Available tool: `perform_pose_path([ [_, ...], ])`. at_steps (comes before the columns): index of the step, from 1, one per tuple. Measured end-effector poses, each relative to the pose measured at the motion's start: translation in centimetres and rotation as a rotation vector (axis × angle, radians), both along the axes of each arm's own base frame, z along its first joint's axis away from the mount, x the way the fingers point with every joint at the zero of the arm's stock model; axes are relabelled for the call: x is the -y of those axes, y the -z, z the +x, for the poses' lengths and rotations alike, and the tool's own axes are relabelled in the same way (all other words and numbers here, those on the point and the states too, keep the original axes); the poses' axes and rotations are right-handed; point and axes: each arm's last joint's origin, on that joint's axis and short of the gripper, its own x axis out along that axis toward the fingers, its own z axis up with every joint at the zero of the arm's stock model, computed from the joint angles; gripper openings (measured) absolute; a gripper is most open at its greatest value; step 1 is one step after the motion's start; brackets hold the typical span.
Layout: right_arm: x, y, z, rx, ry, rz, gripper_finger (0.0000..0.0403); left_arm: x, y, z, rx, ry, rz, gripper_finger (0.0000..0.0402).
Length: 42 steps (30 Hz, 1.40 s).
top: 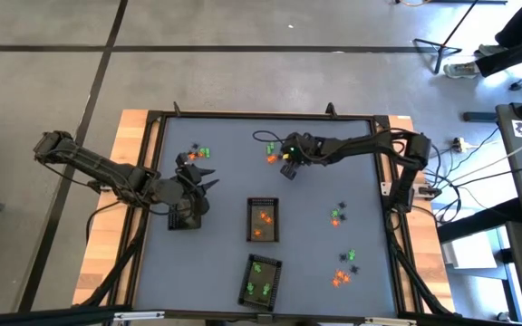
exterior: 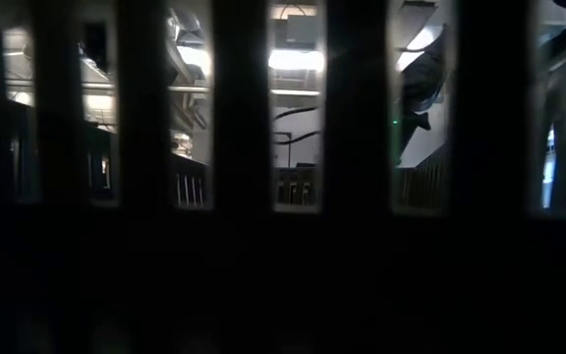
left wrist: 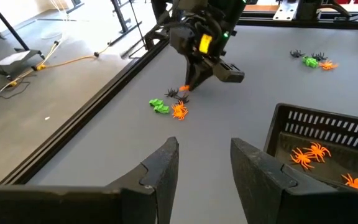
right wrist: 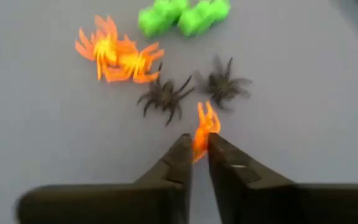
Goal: Sort Halloween decoration
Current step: Put the orange spider toy into the top right black basket, then put the green toy skeleton into the bottom black basket
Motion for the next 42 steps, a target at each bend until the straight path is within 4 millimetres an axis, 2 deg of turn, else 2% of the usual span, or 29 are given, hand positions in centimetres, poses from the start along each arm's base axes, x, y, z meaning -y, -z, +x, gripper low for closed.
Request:
perform_pose_path([
  [4,-0.1,-1.6,-0.2,0.044,0.004,-0.003,0.0007,0.0,0.0,0.0,0.0,0.0,0.0,0.0137],
  [8,-0.4,-3.1,-0.4,0.111,-0.021,0.057,0.0016,0.0,0.0,0.0,0.0,0.0,0.0,0.0137],
  [13,-1.8,-5.0,-0.1,0.259,-0.145,0.245,0.0017,0.0,0.0,0.0,0.0,0.0,0.0,0.0137],
  [19,-6.8,-6.4,1.6,0.39,-0.415,0.384,0.0009,0.0,0.0,0.0,0.0,0.0,0.0,0.0137],
  [24,-11.5,-6.8,2.5,0.416,-0.559,0.374,0.0017,0.0,0.0,0.0,0.0,0.0,0.0,0.0137],
  [27,-13.5,-6.9,2.6,0.415,-0.615,0.335,0.0033,0.0,0.0,0.0,0.001,0.0,0.0,0.0137],
  [30,-14.7,-6.7,2.4,0.386,-0.627,0.292,0.007,0.0,0.0,0.0,0.001,0.0,0.0,0.0137],
  [36,-14.9,-6.5,2.3,0.357,-0.596,0.243,0.0173,0.0,0.0,0.0,0.0,0.0,0.0,0.0137],
  [39,-13.4,-6.4,1.6,0.244,-0.49,0.164,0.0207,0.0,0.0,0.0,0.0,0.0,0.0,0.0137],
  [42,-11.3,-6.9,0.3,0.113,-0.327,0.042,0.0222,0.0,0.0,0.0,0.0,0.0,0.0,0.0137],
])
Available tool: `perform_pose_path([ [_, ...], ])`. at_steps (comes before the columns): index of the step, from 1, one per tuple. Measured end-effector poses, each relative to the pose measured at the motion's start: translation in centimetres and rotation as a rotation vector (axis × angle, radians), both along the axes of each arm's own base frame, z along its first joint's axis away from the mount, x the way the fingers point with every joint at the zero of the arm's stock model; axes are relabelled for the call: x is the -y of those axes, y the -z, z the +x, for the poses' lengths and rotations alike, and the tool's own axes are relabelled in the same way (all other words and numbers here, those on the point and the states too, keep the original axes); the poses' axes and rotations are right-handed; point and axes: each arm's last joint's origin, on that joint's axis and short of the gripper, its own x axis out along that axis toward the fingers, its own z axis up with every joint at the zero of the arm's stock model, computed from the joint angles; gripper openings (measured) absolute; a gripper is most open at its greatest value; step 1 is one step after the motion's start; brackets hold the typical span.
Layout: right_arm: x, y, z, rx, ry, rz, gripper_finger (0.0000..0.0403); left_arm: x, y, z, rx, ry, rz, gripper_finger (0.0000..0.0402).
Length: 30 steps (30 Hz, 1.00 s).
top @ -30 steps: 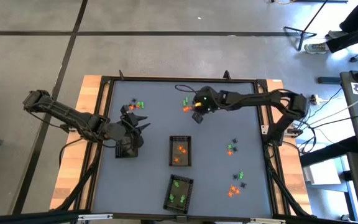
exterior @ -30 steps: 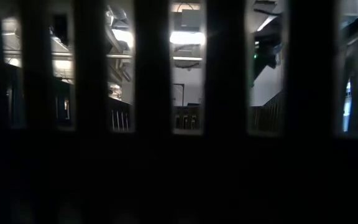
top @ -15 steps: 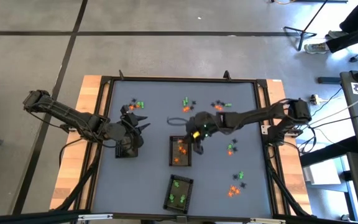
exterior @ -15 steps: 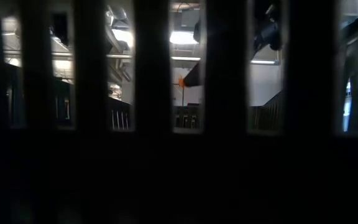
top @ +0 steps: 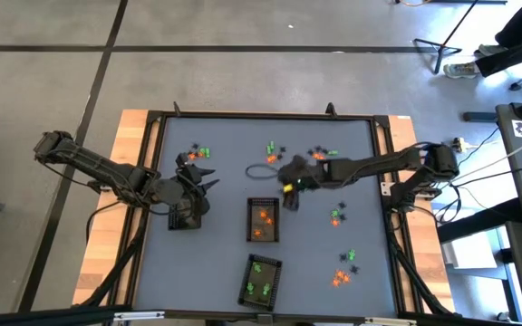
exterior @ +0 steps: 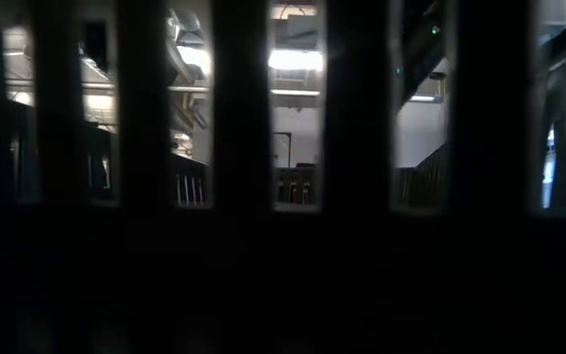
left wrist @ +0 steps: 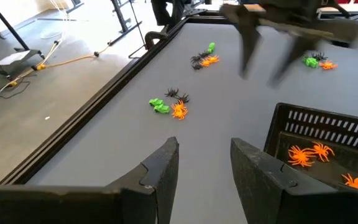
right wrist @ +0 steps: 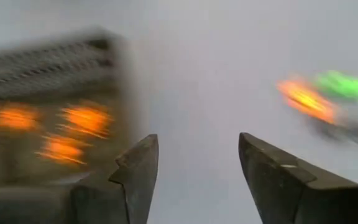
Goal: Sort Halloween decoration
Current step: Put the green toy skeleton into the bottom black basket
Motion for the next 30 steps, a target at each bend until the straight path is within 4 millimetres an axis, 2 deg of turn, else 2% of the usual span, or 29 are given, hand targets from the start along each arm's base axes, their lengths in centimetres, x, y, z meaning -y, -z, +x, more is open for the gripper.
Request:
perform_pose_path([
  [7,5.3,0.0,-4.0,-0.158,0.198,-0.016,0.0225,0.0,0.1,0.0,-0.01,0.003,0.002,0.0137],
  [15,10.5,2.4,-10.3,-0.242,0.388,0.042,0.0225,0.0,0.1,0.0,-0.01,0.003,0.001,0.0137],
  [18,12.0,3.4,-12.0,-0.281,0.452,0.042,0.0225,0.0,0.1,0.0,-0.01,0.004,0.001,0.0137],
  [26,14.4,4.3,-14.6,-0.325,0.529,0.048,0.0225,0.0,0.1,0.0,-0.01,0.004,0.001,0.0137],
  [30,15.0,5.0,-15.4,-0.276,0.539,0.096,0.0225,0.0,0.1,0.0,-0.01,0.003,0.001,0.0137],
])
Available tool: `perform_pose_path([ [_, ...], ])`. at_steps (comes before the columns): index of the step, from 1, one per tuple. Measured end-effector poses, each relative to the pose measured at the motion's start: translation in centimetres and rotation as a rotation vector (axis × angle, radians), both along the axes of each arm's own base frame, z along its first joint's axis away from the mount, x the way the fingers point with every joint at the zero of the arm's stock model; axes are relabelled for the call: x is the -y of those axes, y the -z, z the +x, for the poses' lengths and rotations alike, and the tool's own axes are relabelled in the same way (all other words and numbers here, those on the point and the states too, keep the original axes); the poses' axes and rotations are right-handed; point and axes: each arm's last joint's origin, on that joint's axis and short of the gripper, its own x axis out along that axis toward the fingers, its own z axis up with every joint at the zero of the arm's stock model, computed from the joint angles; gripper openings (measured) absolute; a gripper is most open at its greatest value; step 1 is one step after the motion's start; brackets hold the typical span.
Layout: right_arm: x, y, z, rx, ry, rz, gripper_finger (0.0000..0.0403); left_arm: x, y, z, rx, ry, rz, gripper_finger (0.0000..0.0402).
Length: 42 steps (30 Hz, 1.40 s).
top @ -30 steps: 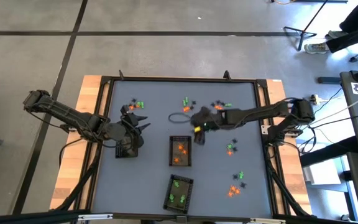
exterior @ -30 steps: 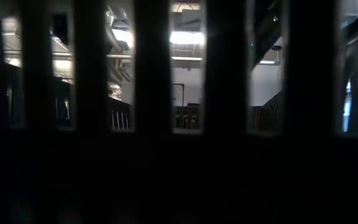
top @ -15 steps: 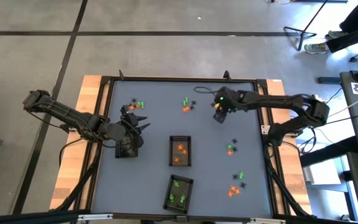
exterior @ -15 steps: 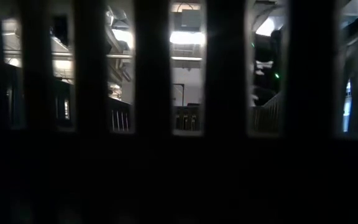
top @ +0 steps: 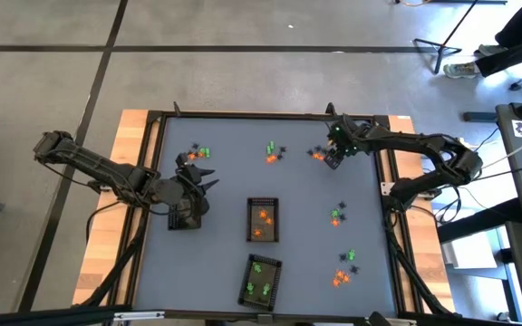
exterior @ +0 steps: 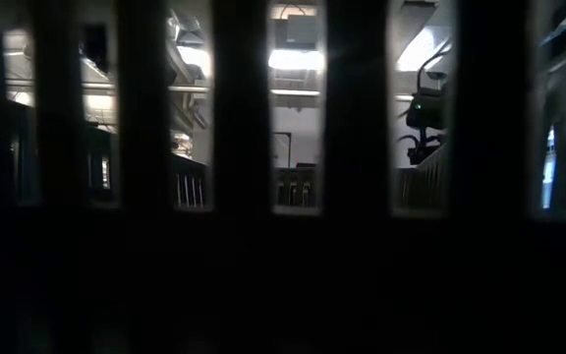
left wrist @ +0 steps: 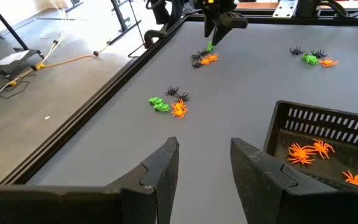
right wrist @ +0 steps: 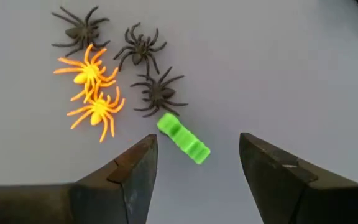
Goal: Sort Halloween decoration
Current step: Put the green toy skeleton into the bottom black basket
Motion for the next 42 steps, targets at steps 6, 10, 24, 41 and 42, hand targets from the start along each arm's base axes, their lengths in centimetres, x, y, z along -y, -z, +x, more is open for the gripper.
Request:
perform_pose_path([
  [6,0.3,1.2,-1.3,0.023,0.029,0.01,0.0215,0.0,0.0,0.0,0.0,0.0,0.0,0.0137],
  [10,0.3,1.7,-1.7,0.023,0.047,0.015,0.0164,0.0,0.0,0.0,0.0,0.0,0.0,0.0137],
  [24,0.4,1.7,-1.3,0.101,0.032,0.011,0.0003,0.0,0.0,0.0,0.0,0.0,0.0,0.0137],
  [41,1.1,0.8,-0.7,0.098,-0.067,-0.07,0.0165,0.0,0.0,0.0,0.0,-0.001,0.0,0.0137],
  [42,1.1,0.7,-0.6,0.101,-0.078,-0.081,0.0176,0.0,0.0,0.0,0.0,-0.001,0.0,0.0137],
])
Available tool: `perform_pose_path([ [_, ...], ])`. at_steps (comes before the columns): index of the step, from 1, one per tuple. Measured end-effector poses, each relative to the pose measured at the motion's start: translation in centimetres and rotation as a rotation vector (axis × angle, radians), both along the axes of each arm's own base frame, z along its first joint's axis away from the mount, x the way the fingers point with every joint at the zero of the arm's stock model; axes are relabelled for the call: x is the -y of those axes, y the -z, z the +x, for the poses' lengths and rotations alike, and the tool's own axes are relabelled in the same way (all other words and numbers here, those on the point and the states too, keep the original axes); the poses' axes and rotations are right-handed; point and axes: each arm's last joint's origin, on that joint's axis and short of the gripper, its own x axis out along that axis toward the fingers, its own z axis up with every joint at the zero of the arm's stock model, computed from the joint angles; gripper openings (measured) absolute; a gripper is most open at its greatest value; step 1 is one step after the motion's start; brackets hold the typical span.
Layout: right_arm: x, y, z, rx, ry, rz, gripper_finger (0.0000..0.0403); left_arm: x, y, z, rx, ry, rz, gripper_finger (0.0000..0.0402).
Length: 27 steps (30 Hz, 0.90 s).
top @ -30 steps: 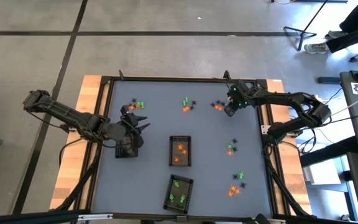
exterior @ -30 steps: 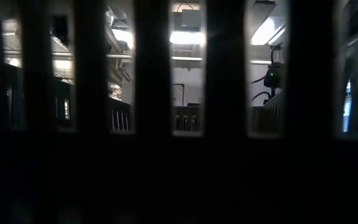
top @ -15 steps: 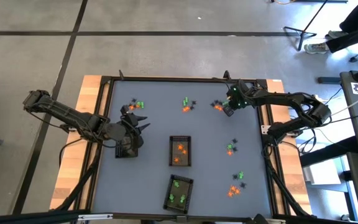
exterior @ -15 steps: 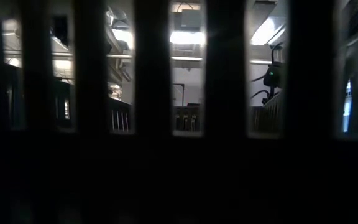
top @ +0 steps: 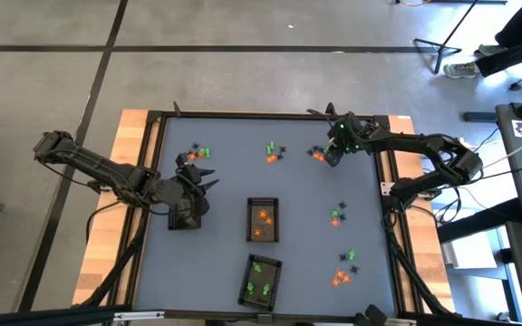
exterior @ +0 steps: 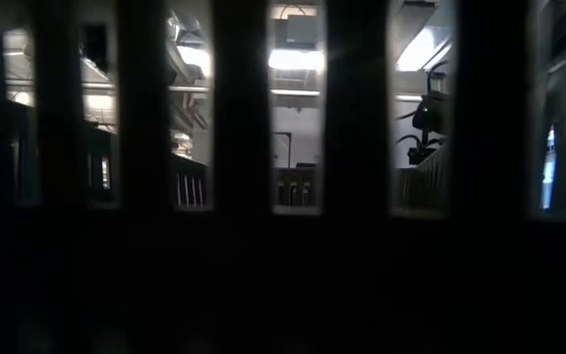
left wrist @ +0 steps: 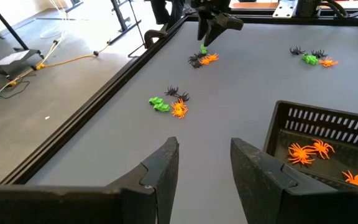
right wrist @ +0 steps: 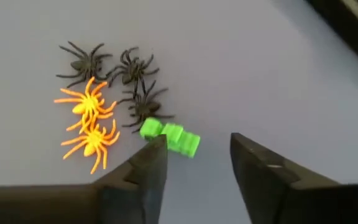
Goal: Sort Halloween decoration
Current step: Put the green toy skeleton into the bottom black basket
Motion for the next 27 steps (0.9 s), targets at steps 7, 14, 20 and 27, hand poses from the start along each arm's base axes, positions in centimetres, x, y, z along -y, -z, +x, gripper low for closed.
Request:
perform_pose_path([
  [7,0.4,0.8,0.4,-0.014,-0.043,-0.008,0.0205,0.0,0.0,0.0,0.0,0.0,0.0,0.0137],
  [14,0.5,1.9,0.6,-0.026,-0.069,0.046,0.0165,0.0,0.0,0.0,0.0,0.0,0.0,0.0137],
  [20,0.3,2.0,0.7,0.013,-0.083,0.09,0.0069,0.0,0.0,0.0,0.0,0.0,0.0,0.0137],
  [27,0.2,1.8,0.7,0.033,-0.056,0.113,0.0009,0.0,0.0,0.0,0.0,0.0,0.0,0.0137],
])
